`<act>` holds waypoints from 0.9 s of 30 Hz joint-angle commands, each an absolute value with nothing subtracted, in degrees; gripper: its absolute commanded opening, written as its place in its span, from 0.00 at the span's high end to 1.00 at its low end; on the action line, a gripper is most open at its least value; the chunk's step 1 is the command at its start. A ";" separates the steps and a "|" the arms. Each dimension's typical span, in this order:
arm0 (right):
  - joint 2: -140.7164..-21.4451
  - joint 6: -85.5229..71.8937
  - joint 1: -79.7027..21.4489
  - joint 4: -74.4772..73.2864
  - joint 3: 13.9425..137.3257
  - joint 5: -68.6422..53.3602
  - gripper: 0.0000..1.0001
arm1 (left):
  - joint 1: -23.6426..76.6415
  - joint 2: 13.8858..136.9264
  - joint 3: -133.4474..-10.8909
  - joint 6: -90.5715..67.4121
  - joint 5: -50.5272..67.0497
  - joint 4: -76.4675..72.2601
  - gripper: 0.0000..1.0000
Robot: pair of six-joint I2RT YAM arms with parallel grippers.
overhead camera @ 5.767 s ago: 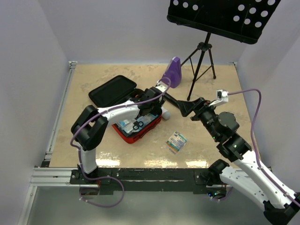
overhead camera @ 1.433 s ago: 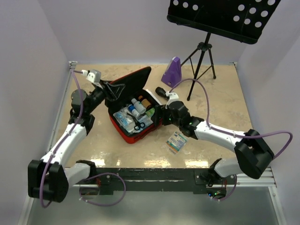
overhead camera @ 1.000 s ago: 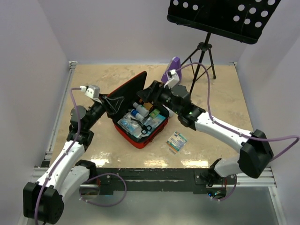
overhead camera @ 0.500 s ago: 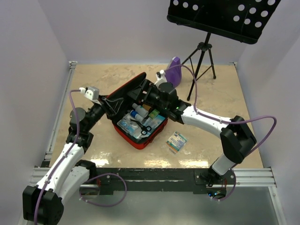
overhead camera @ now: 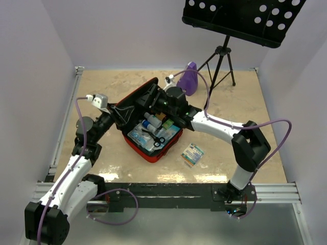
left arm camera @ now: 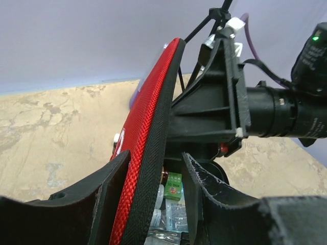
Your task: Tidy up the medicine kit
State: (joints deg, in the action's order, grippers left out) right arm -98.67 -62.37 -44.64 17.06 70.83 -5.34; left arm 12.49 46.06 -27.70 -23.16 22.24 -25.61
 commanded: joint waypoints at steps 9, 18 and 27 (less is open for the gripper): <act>-96.86 -60.03 -44.91 11.08 70.84 -2.37 0.36 | 13.10 46.75 -34.00 -24.17 22.94 -14.60 0.53; -92.73 -58.62 -44.82 10.63 66.01 -0.71 0.44 | 13.10 49.13 -39.11 -21.62 22.06 -11.33 0.60; -88.86 -57.31 -44.56 8.44 64.69 0.70 0.46 | 13.10 47.73 -34.90 -21.97 24.70 -11.51 0.43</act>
